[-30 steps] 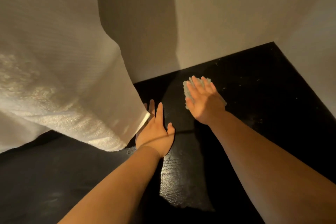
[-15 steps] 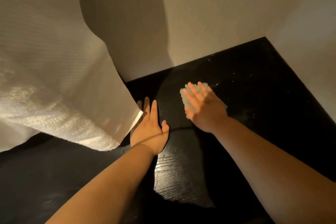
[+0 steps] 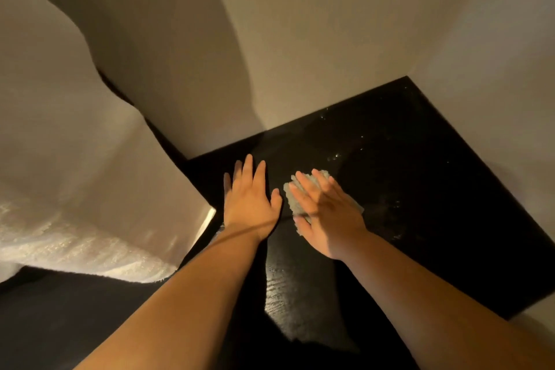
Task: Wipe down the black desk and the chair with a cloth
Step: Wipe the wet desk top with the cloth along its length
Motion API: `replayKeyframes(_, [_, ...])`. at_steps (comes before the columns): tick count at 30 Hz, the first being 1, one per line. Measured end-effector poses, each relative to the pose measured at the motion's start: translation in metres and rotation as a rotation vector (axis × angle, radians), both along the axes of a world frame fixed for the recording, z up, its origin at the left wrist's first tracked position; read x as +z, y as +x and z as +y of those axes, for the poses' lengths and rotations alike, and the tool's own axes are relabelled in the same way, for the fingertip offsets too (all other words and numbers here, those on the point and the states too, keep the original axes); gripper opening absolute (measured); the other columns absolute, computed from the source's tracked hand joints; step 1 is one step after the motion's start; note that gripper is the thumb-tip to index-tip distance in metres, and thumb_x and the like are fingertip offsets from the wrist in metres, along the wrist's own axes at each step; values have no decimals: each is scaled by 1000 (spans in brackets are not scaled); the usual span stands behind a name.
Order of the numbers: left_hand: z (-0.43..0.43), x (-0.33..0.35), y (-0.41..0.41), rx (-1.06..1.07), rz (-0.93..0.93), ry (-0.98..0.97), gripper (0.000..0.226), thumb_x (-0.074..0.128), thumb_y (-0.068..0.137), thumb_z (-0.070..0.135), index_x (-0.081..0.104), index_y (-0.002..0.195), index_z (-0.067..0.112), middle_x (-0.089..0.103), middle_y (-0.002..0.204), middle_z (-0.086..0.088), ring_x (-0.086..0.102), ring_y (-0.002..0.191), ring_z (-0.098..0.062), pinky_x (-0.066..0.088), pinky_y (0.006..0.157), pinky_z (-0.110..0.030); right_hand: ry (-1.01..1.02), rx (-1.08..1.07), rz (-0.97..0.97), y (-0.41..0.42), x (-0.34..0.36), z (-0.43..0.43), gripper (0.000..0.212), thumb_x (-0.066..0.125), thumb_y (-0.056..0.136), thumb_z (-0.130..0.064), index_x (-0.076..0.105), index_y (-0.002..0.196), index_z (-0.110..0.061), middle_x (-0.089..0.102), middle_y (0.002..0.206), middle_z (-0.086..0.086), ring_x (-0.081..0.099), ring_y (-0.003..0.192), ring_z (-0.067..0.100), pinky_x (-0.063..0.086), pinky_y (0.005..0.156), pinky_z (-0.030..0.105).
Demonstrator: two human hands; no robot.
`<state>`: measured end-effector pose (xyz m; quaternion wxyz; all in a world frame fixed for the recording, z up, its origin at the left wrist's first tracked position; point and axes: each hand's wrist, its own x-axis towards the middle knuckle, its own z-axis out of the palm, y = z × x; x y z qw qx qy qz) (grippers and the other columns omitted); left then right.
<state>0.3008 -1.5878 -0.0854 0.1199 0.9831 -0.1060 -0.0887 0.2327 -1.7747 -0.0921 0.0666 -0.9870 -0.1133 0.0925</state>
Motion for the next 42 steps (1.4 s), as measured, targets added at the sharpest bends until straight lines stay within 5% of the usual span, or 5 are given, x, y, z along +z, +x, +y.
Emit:
replayKeyframes(9, [-9, -12, 15, 13, -20, 78, 77, 35, 98, 55, 12, 168, 31, -2, 178, 1, -6, 163, -23, -1, 131, -52, -72, -241, -4, 111, -7, -13, 71, 13, 101, -52, 15, 166, -24, 8, 175, 3, 4, 160, 33, 0, 130, 48])
replayKeyframes(22, [-18, -14, 25, 263, -18, 9, 79, 33, 97, 58, 11, 168, 31, 5, 177, 4, -7, 163, -24, -5, 130, -56, 38, 97, 16, 137, -2, -19, 68, 18, 105, -48, 13, 167, -22, 2, 175, 0, -7, 161, 24, -6, 129, 41])
replayKeyframes(30, [-18, -13, 25, 252, -6, 12, 76, 31, 100, 58, 10, 168, 33, 5, 178, 2, -6, 163, -28, -5, 130, -57, 32, -233, -19, 137, -1, -44, 64, 25, 108, -49, 17, 167, -25, 1, 173, 11, -11, 159, 33, -7, 129, 46])
replayKeyframes(37, [-20, -16, 25, 208, -12, 56, 70, 27, 103, 56, 10, 169, 37, 7, 177, -5, -3, 162, -38, -5, 128, -63, 41, 147, 11, 111, -4, -44, 67, 24, 106, -56, 16, 166, -27, 0, 175, 6, -11, 160, 31, -6, 129, 47])
replayKeyframes(42, [-17, -17, 28, 222, -9, 55, 71, 27, 102, 58, 10, 168, 40, 5, 177, -2, -6, 163, -32, -6, 129, -60, -30, -90, 26, 139, -4, -104, 66, 16, 108, -57, 1, 166, -30, -8, 175, 3, -14, 160, 28, -9, 129, 44])
